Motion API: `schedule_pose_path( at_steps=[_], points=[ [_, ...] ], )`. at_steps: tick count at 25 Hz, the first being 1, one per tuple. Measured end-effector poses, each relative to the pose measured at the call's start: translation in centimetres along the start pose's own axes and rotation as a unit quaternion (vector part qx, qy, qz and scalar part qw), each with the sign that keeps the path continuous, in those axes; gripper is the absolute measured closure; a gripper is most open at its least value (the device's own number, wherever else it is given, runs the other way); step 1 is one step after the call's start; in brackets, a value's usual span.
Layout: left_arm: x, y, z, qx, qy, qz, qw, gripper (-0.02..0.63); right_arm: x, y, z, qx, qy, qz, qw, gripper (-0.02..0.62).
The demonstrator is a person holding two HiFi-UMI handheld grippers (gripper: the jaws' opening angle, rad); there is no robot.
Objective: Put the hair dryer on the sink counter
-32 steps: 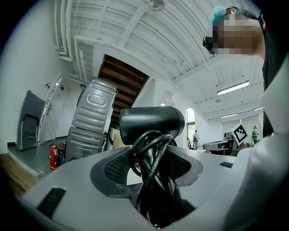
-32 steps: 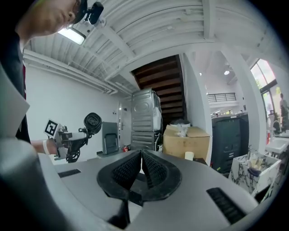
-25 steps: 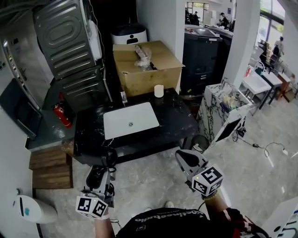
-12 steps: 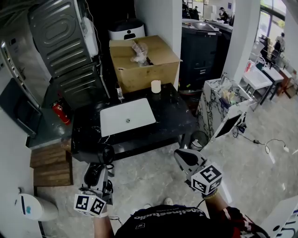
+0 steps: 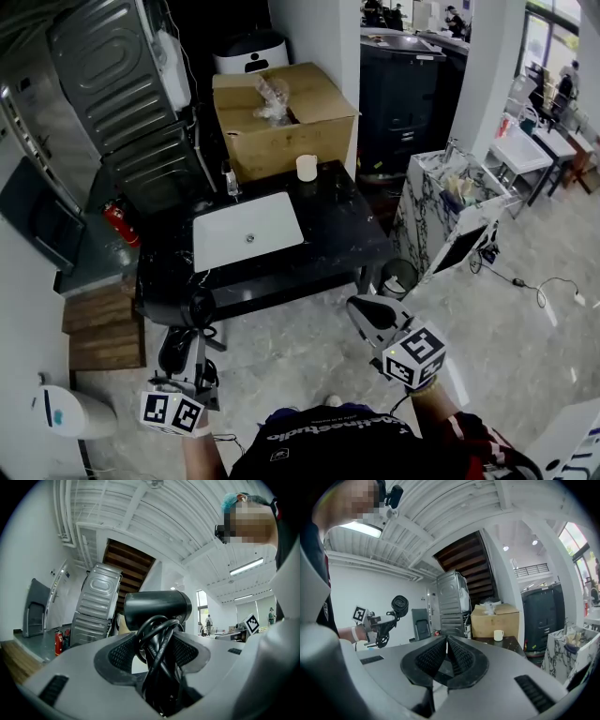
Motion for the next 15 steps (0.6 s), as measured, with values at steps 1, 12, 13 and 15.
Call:
schedule_pose_path(
  at_steps=[1, 12, 13, 15],
  points=[
    [0.0, 0.1, 0.3, -0.003, -0.004, 0.000, 1.0000, 0.373, 0.2, 0.3, 0.3, 0.000, -0.003, -0.002, 1.000, 0.555],
    [-0.9, 1.2, 1.4, -0.008, -0.034, -0.009, 0.9993, 0.373, 0.2, 1.9, 3.3, -0.019, -0.021, -0.005, 1.000, 0.555],
    [-1.0, 1.2, 1.2, -0.009, -0.036, -0.011, 0.9992, 0.371, -0.1, 2.0, 3.3, -0.020, -0.023, -0.004, 1.000, 0.555],
    [-1.4, 1.4, 0.8, -0.010, -0.038, -0.013, 0.9991, 0.373, -0.5, 2.3, 3.5, -0.025, -0.025, -0.004, 0.999, 0.555]
  ],
)
Point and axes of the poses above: the fingertips, and each gripper's own axes: x backward along the fingers, z to its right, y out of its underside, the point moved 6 cm from there along x, backward along the fingers, and after that the axes turned 5 degrees about y, right-handed, at the moved point
